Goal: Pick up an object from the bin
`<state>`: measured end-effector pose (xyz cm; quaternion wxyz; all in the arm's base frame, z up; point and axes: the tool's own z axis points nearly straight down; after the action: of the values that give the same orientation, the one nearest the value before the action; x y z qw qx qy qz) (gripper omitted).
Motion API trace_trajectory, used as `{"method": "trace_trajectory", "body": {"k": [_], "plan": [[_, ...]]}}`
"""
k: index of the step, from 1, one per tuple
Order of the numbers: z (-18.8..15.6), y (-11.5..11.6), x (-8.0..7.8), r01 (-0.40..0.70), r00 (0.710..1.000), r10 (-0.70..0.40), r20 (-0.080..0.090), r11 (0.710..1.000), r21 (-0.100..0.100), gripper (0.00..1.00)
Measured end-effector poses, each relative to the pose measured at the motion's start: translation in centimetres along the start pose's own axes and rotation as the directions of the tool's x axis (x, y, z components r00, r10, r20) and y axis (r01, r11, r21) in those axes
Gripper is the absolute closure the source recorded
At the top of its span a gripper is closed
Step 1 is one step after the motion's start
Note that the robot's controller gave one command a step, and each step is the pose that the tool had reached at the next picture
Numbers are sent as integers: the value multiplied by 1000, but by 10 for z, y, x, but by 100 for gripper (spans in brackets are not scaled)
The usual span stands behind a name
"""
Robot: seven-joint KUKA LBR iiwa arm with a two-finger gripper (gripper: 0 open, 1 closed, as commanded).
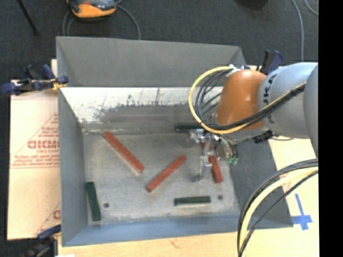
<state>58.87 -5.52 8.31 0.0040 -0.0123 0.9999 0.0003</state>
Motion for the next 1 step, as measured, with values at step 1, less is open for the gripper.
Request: {"method": "trace_trajectory", "body": {"k": [1], "plan": [[11, 18, 34, -70, 998, 70, -4, 998, 0, 0]]}}
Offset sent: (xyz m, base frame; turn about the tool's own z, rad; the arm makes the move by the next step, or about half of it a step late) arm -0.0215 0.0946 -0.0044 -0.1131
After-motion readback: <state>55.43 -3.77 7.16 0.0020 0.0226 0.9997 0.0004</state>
